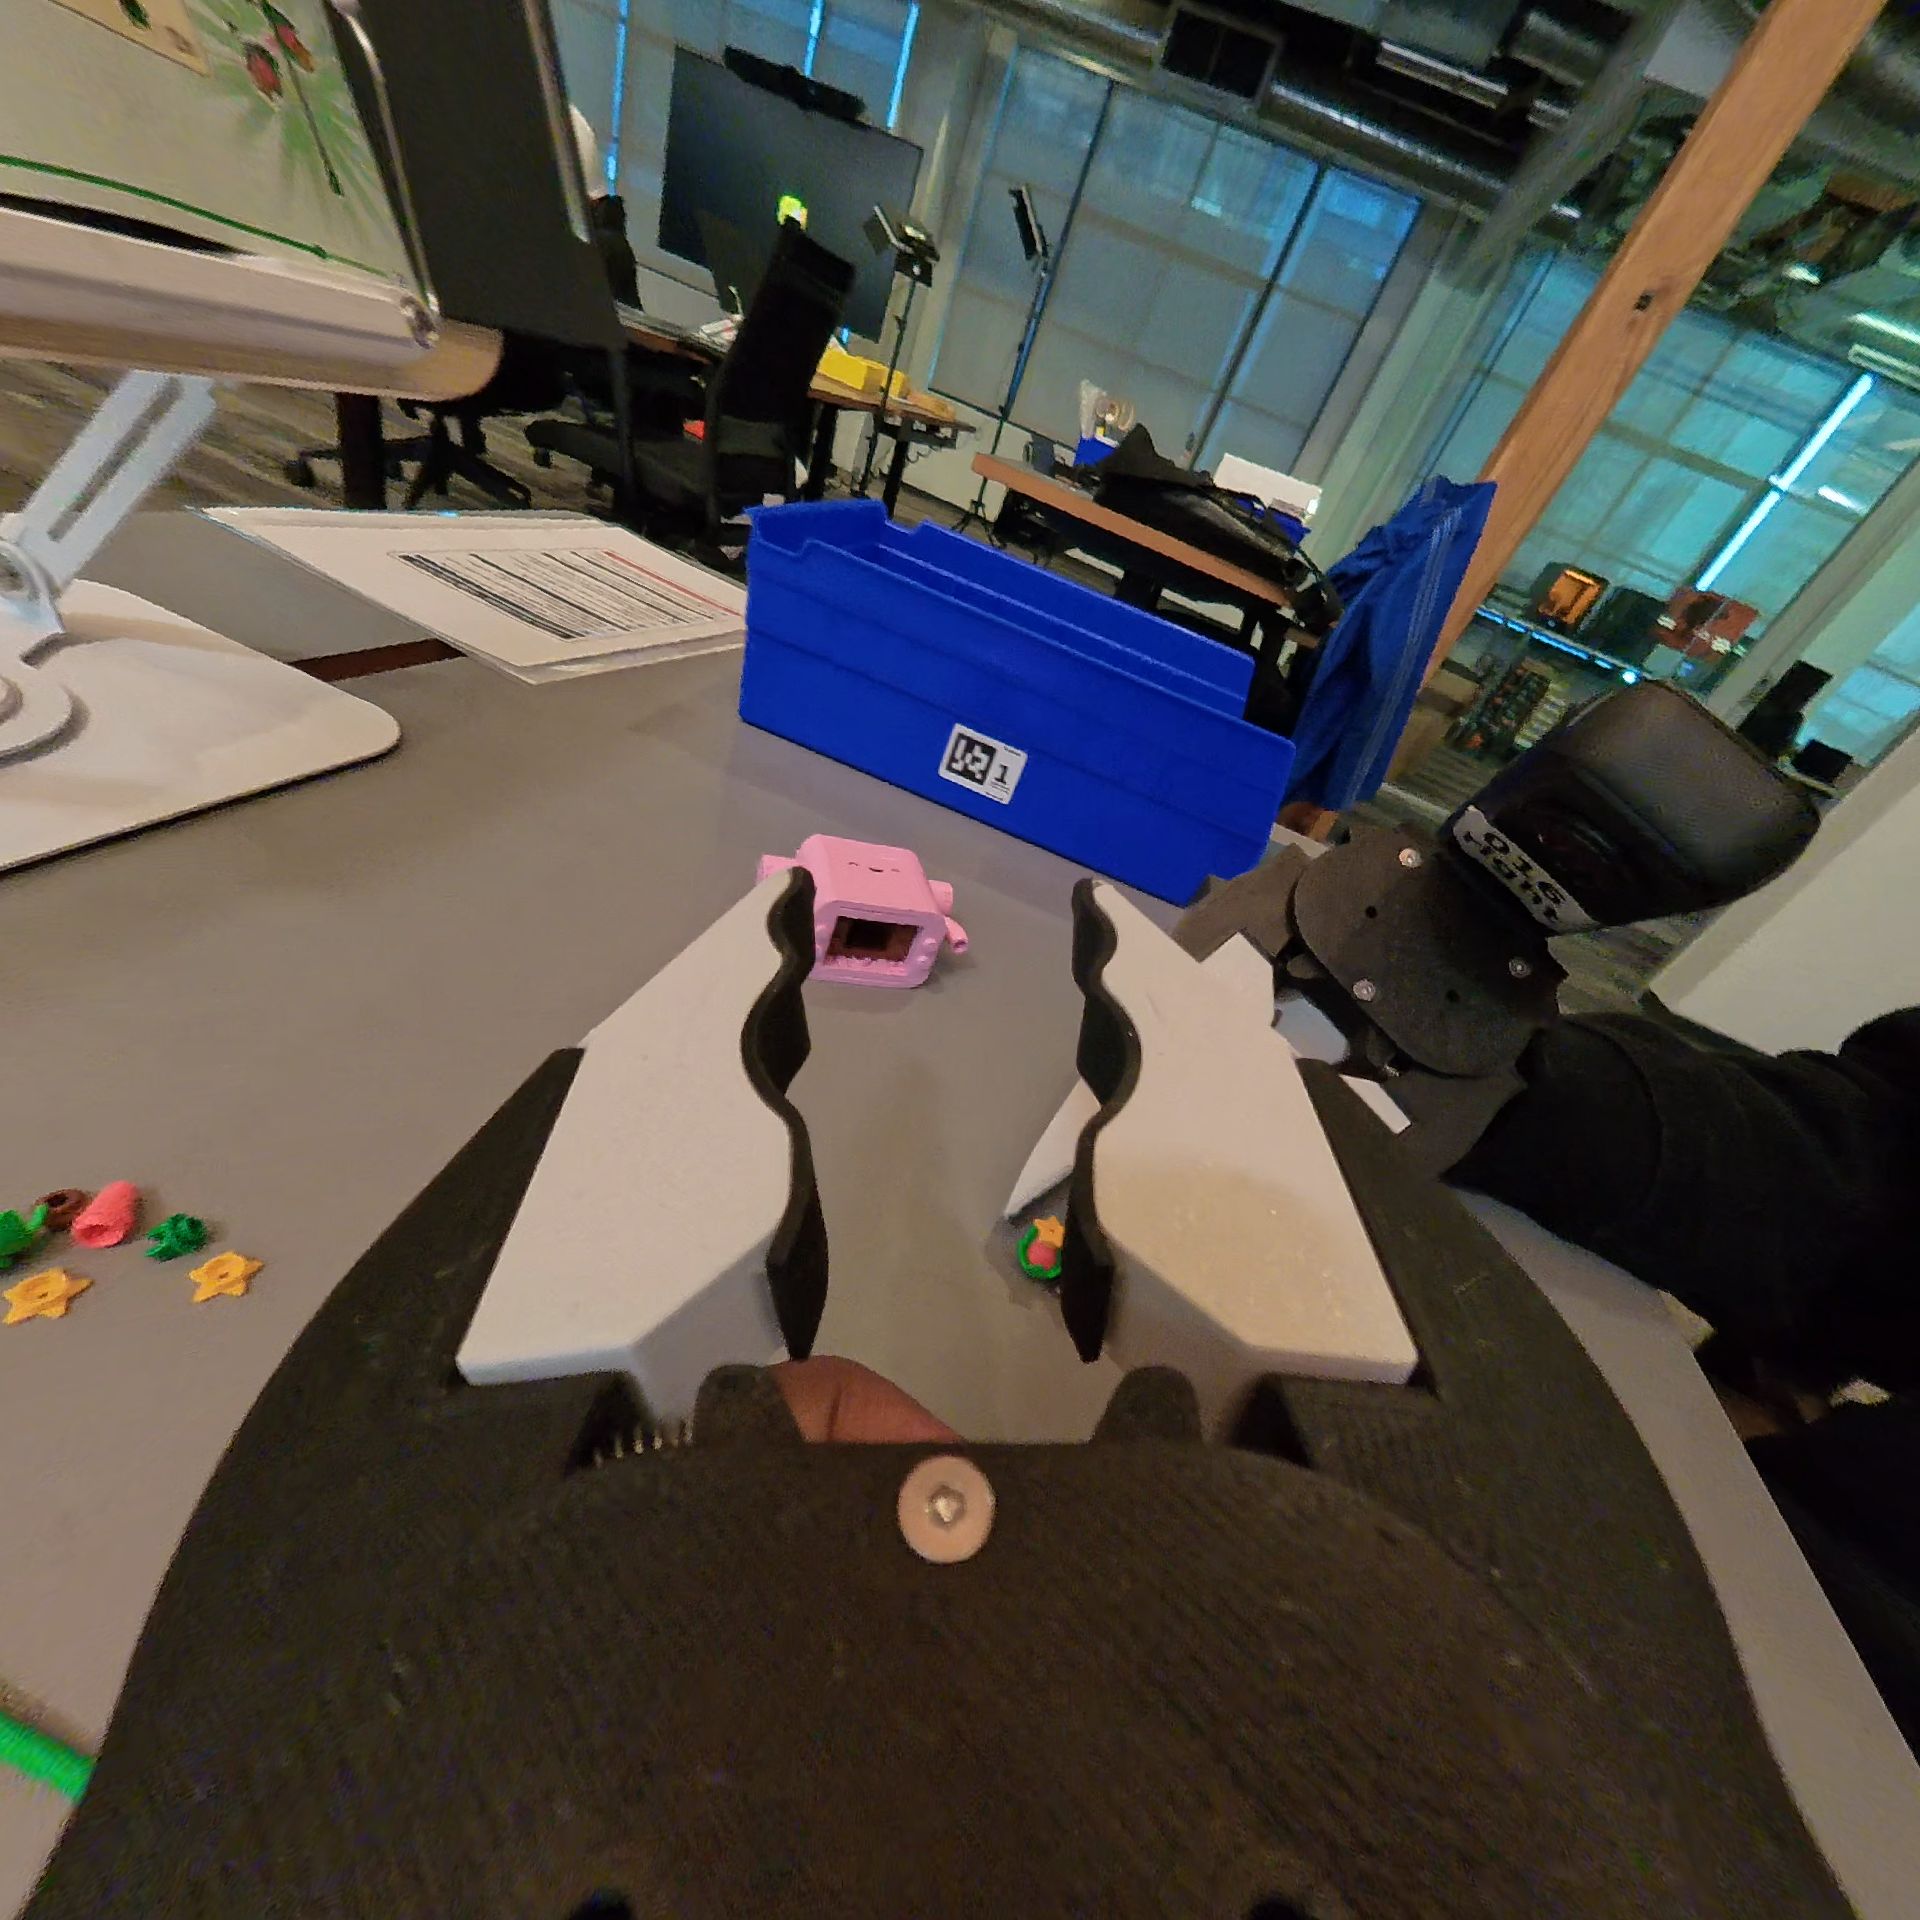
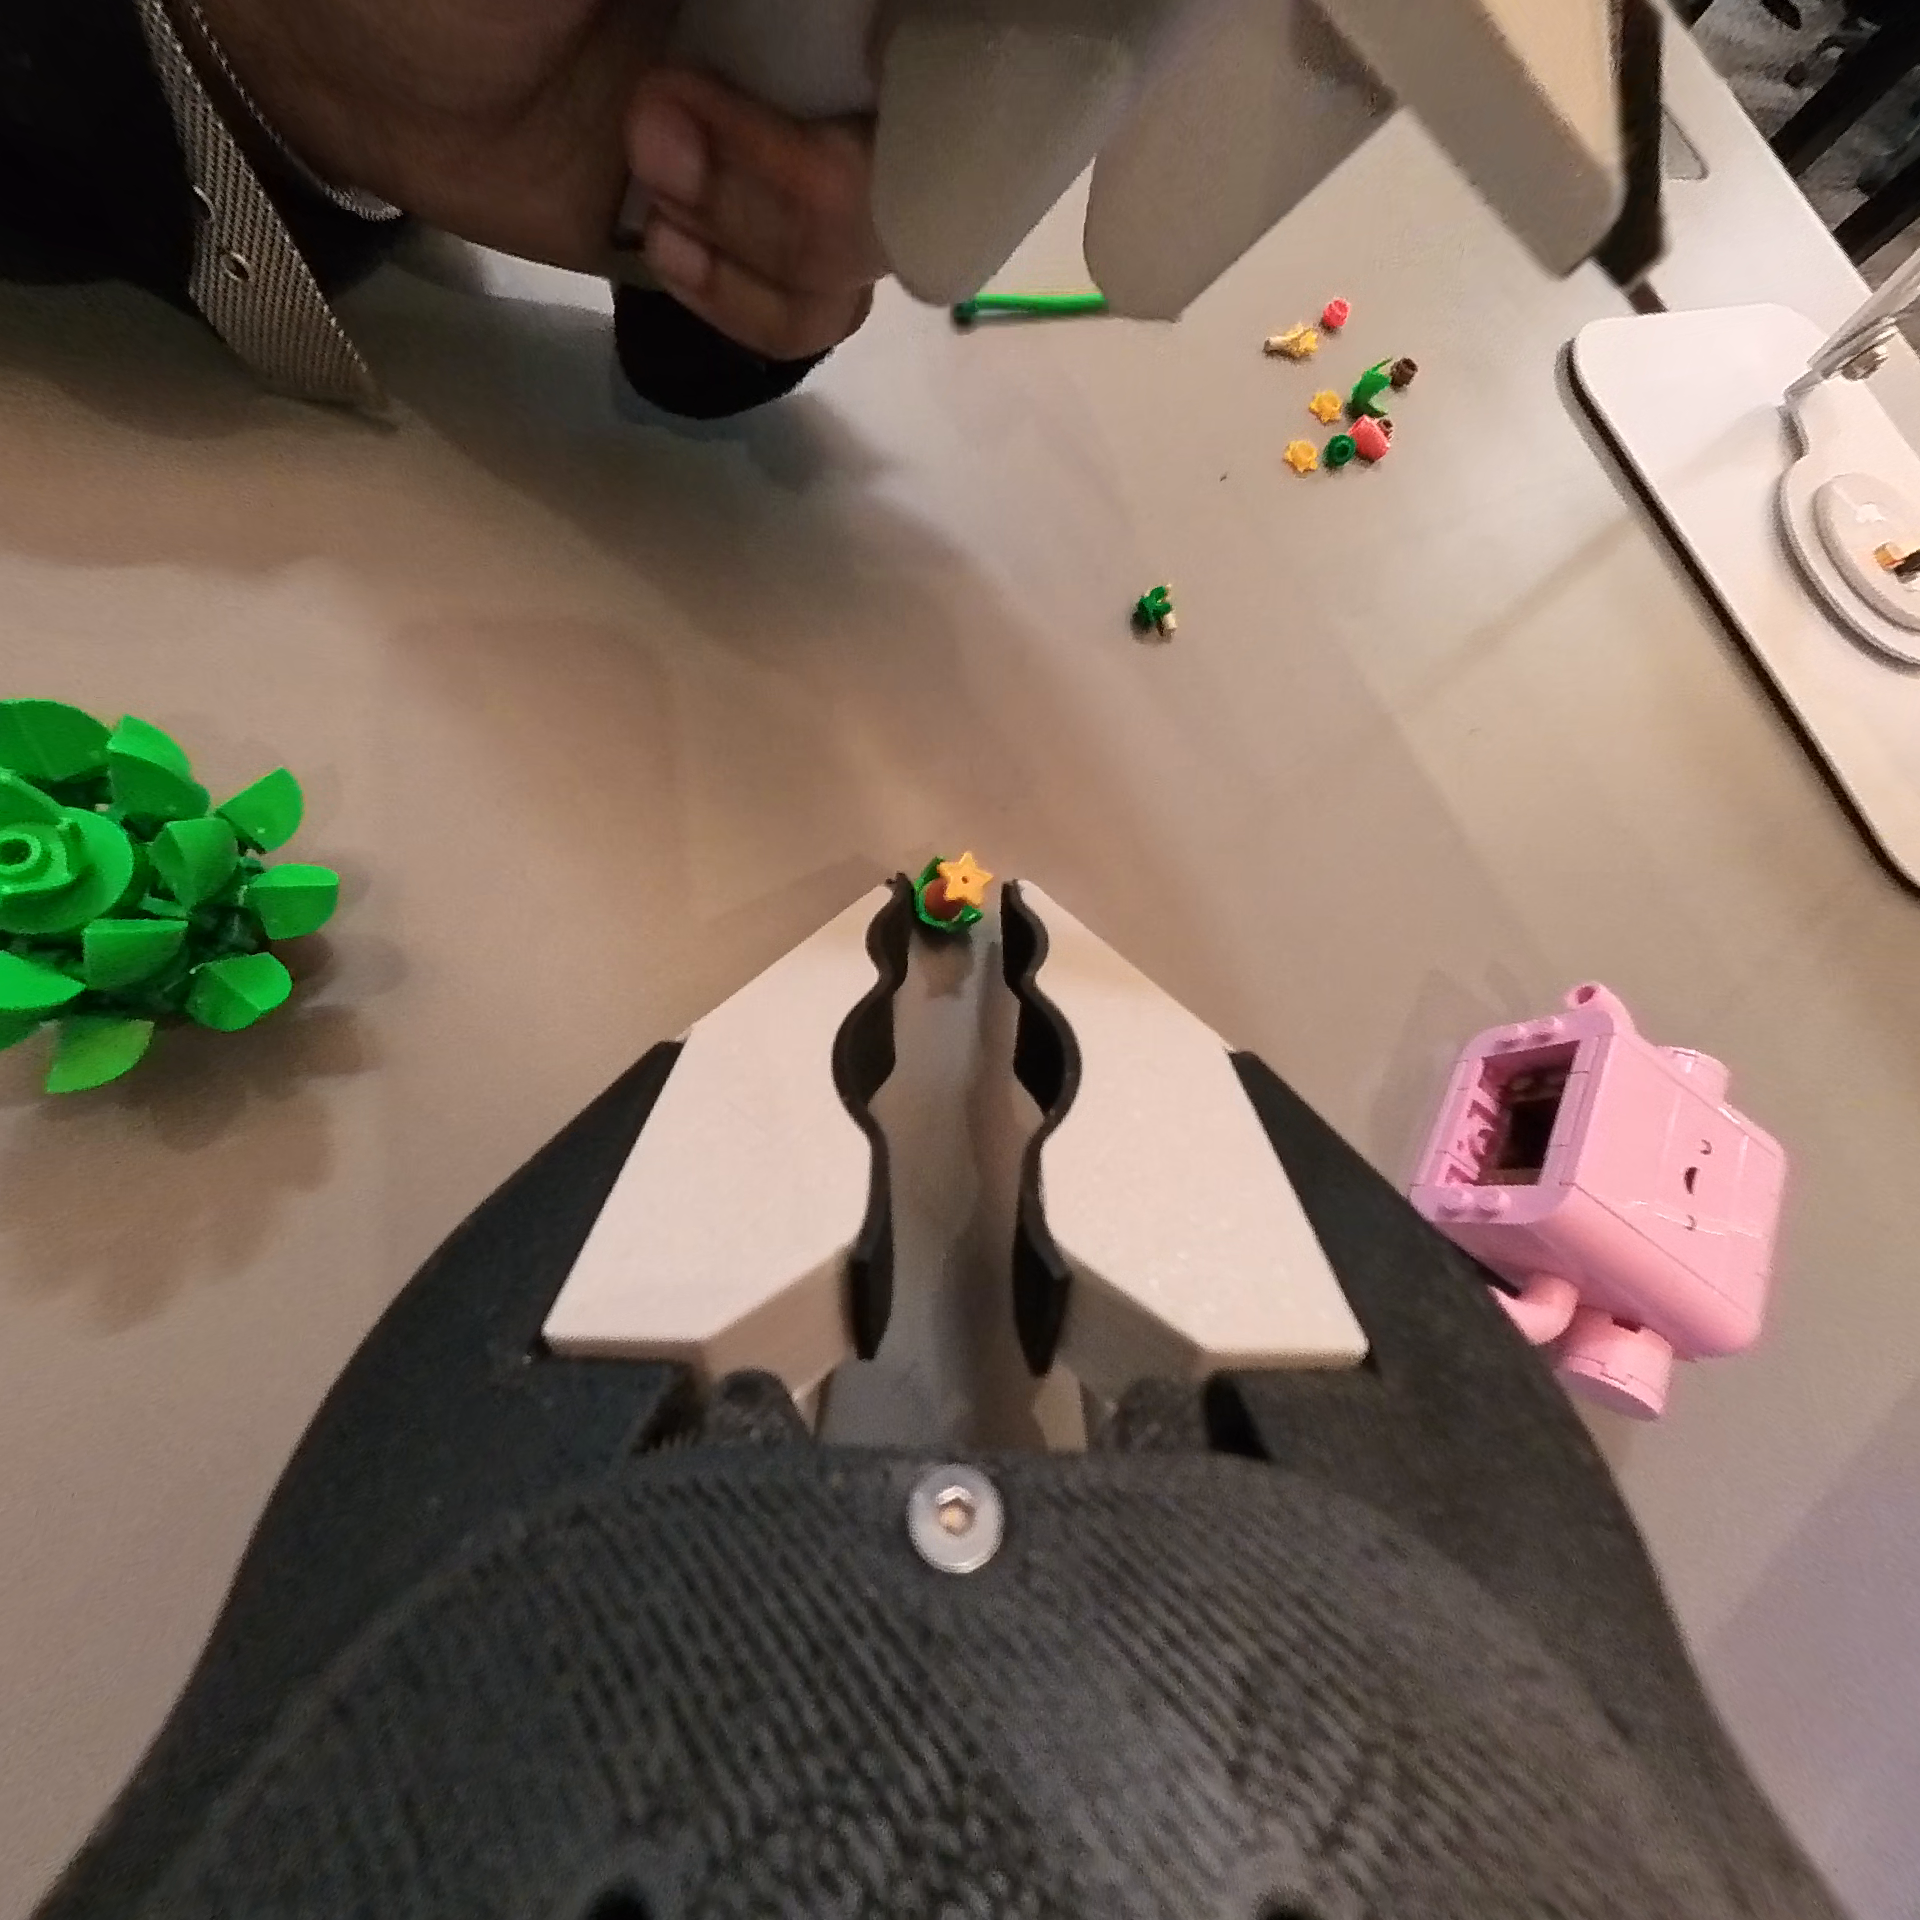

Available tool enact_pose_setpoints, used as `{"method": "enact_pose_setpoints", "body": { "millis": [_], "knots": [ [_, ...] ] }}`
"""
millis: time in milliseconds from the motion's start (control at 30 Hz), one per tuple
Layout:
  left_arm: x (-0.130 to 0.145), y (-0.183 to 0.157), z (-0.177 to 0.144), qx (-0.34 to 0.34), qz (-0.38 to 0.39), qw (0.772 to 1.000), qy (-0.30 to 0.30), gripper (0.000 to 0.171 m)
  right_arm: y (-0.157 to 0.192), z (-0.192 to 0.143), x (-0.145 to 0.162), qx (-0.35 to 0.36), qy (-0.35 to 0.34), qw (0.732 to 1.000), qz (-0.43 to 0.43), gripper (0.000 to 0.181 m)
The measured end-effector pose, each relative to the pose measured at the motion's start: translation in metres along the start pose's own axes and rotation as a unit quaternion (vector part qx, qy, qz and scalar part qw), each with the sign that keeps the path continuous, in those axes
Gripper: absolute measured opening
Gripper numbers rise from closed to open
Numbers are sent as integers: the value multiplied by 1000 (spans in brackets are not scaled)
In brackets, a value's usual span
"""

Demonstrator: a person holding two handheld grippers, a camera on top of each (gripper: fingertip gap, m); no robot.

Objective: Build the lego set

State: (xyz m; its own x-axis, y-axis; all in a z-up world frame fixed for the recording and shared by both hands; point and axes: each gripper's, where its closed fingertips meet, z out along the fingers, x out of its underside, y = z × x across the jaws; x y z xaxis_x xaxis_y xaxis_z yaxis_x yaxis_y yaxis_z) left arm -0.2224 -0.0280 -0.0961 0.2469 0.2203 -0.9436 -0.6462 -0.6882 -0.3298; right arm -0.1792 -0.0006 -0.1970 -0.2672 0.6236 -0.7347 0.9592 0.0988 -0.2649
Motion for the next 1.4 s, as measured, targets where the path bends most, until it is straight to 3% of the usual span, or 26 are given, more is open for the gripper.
{"method": "enact_pose_setpoints", "body": {
  "millis": [533, 767, 900, 1000, 1100, 1200, 1300, 1400],
  "knots": [
    [-14, 19, -14, -48, -3, 998, -37, 47, 0, 0, -1, -3, -2, 1000, 1, 20],
    [-22, 39, -30, -96, -16, 994, -52, 45, 2, 1, -1, -5, -1, 1000, -4, 12],
    [-16, 49, -34, -122, -10, 992, -20, 38, 0, 0, -2, 0, -5, 1000, -3, 12],
    [3, 54, -32, -134, -1, 990, 53, 36, -6, -4, -7, 7, -27, 999, 17, 12],
    [23, 57, -30, -147, 29, 981, 122, 34, -19, -16, -18, 13, -80, 995, 63, 12],
    [34, 57, -27, -156, 67, 972, 161, 28, -32, -42, -40, 9, -193, 975, 109, 12],
    [44, 55, -23, -156, 87, 965, 191, 24, -40, -81, -68, -37, -344, 923, 168, 11],
    [51, 55, -21, -157, 98, 960, 209, 21, -46, -111, -79, -113, -437, 859, 240, 11]
  ]
}}
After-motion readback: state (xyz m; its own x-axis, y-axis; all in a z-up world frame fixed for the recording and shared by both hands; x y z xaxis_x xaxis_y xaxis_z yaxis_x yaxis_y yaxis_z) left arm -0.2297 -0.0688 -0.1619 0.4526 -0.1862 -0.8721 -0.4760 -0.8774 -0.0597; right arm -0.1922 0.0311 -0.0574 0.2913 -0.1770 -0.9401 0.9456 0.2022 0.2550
